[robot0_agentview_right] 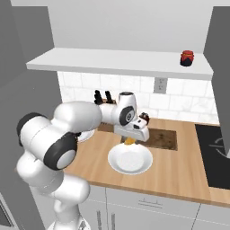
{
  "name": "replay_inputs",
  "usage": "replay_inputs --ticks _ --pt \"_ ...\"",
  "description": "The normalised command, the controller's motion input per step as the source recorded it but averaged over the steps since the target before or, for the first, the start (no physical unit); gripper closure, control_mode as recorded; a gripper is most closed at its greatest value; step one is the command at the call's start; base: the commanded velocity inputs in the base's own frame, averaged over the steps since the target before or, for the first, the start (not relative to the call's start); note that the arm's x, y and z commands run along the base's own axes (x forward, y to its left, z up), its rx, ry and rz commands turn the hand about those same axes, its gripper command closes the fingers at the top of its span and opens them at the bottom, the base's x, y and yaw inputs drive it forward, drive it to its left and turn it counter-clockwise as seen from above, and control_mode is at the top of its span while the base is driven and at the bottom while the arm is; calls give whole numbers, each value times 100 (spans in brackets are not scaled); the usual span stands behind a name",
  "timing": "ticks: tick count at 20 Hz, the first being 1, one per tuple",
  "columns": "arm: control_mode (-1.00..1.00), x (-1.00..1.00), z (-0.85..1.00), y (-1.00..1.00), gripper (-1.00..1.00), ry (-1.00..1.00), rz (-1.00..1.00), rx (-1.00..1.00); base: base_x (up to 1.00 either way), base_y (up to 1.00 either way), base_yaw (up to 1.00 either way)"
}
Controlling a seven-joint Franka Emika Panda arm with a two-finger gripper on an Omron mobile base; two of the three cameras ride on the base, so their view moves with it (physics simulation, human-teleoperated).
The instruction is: From the different types of pastries on the counter, select a croissant and place it on the cutting board. Then retrieve a jar of jam from the cabinet and place it alongside the croissant on the cutting board.
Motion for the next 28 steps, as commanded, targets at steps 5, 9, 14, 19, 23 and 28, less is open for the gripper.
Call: replay_inputs --ticks 5,9,14,19,23,28 --pt "-100 60 15 -7 100 1 0 5 0 0 0" --pt "-100 40 2 -33 100 -18 0 10 0 0 0" --pt "-100 39 0 -8 100 -13 0 1 0 0 0" --pt "-100 35 -8 0 100 -11 0 -1 0 0 0" --pt "-100 21 -39 0 100 -16 0 -4 0 0 0" --pt "-100 35 -14 0 100 -11 0 -1 0 0 0"
